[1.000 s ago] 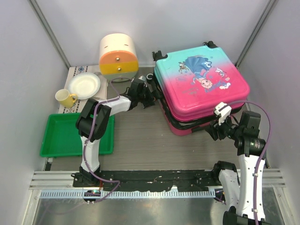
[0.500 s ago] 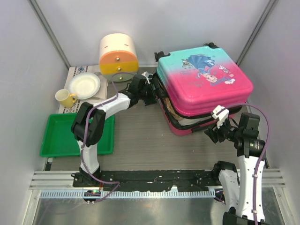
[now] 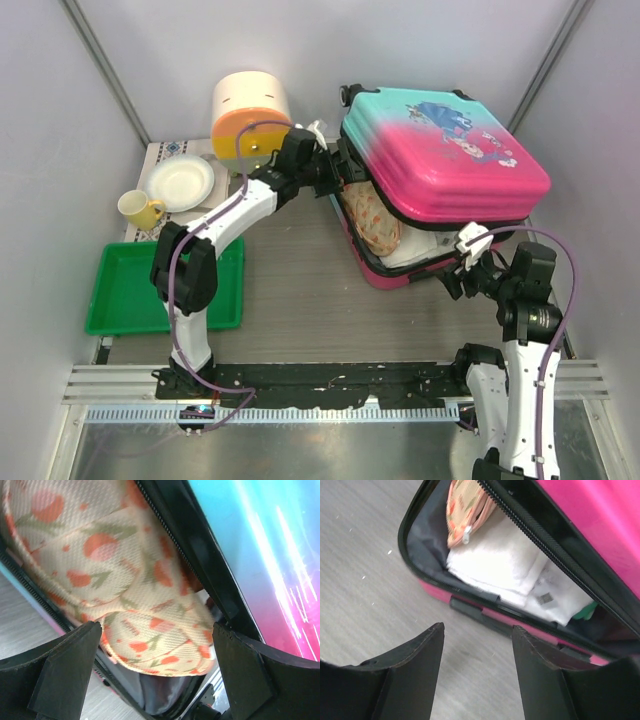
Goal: Open, take out, and arrange the luggage
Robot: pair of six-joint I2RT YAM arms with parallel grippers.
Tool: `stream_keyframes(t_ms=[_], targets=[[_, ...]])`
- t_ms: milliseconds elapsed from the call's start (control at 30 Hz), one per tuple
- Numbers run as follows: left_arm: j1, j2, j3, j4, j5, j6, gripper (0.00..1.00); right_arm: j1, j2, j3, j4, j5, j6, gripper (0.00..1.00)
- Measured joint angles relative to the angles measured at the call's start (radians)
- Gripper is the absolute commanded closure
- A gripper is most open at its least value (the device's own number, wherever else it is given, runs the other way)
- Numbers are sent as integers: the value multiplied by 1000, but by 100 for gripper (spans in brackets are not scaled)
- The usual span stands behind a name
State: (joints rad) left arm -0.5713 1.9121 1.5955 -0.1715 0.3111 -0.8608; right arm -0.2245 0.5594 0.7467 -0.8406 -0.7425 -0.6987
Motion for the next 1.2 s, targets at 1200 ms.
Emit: stream_keyframes(t_ms=[1200], targets=[[30, -43, 159, -277, 199, 836, 0, -96, 551, 253, 1028, 621, 538, 28]])
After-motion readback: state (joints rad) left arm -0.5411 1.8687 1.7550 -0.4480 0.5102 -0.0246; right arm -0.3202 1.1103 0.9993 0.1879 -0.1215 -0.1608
